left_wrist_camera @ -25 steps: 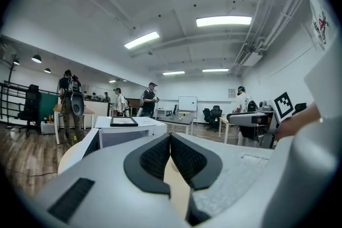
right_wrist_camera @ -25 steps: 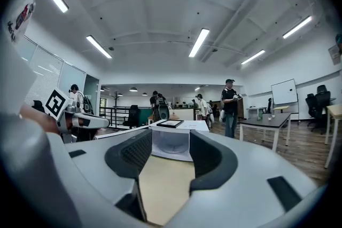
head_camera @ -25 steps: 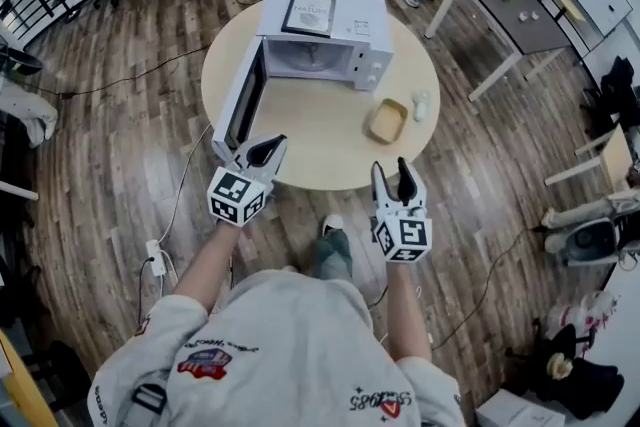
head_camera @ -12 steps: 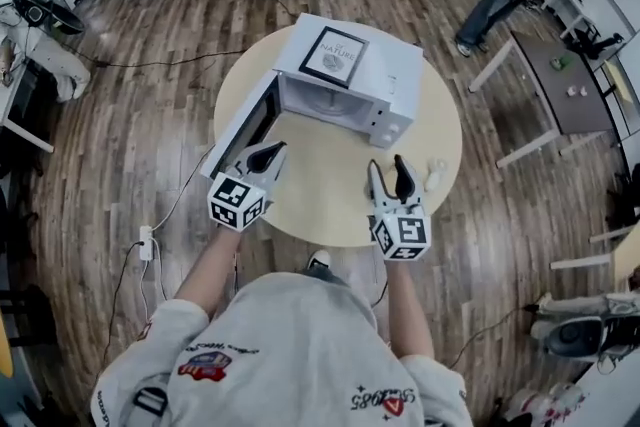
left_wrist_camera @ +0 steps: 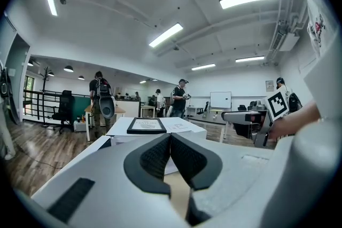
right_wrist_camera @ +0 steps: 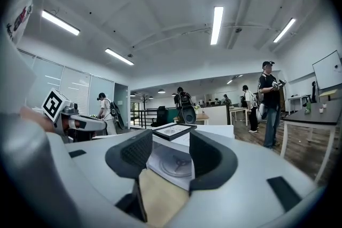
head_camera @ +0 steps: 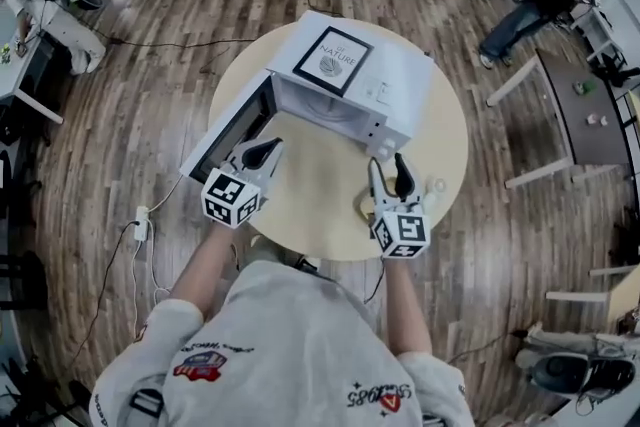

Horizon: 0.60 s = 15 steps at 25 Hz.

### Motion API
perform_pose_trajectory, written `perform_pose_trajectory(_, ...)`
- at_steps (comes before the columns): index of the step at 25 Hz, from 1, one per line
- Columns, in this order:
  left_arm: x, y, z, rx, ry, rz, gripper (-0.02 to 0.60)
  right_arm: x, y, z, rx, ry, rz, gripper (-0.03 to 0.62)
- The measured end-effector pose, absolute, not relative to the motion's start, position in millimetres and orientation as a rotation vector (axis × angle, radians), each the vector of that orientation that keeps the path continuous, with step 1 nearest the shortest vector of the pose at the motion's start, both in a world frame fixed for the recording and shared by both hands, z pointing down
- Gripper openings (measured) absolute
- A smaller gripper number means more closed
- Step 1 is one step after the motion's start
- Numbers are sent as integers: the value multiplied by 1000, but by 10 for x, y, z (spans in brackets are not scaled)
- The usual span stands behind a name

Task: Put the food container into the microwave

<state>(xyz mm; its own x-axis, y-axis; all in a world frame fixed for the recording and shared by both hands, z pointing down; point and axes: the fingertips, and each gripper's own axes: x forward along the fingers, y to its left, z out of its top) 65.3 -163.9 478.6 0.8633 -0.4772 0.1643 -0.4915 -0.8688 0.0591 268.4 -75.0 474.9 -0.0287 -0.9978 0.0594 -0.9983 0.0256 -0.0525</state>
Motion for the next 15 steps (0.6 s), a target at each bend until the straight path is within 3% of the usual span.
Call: perform_pose_trajectory(15, 790, -1772, 5051, 2889, -745, 248, 5, 2850, -863, 5082, 2148, -2224, 180, 196)
